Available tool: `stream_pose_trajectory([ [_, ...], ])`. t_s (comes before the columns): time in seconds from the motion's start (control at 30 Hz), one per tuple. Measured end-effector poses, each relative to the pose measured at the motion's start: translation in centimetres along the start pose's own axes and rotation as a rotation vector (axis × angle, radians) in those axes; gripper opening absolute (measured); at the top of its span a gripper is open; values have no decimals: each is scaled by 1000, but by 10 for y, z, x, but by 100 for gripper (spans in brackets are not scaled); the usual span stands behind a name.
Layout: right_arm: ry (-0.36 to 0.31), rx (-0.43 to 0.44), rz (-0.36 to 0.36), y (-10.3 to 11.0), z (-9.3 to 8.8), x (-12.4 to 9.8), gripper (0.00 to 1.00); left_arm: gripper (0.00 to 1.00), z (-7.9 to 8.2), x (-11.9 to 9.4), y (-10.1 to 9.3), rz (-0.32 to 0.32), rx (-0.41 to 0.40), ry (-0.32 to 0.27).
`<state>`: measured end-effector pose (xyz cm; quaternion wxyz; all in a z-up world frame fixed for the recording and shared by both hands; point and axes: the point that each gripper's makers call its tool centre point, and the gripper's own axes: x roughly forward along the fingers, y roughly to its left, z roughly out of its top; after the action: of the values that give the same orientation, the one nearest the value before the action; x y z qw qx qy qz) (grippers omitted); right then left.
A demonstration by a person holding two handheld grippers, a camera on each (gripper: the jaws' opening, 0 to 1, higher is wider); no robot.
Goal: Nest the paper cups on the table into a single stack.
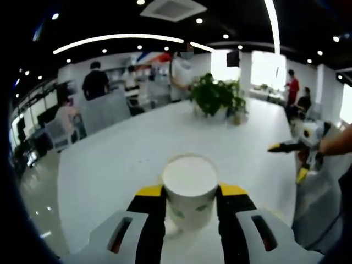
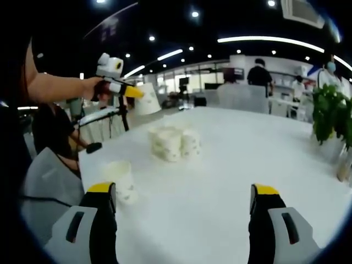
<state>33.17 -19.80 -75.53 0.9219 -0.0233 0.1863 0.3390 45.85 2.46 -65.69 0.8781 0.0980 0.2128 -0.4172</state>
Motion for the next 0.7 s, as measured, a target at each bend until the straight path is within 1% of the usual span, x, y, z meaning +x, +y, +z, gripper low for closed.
stream_pose_trajectory([
  [0.17, -6, -4, 3, 0, 3, 0, 100, 34, 2, -1, -6, -16, 13, -8],
  [0.4, -16, -10, 11, 3, 11, 2, 100, 34, 5, -1, -13, -35, 19, -17],
  [0.7, -33, -31, 36, 10, 25, 4, 100, 34, 12, -3, -33, -84, 40, -39],
])
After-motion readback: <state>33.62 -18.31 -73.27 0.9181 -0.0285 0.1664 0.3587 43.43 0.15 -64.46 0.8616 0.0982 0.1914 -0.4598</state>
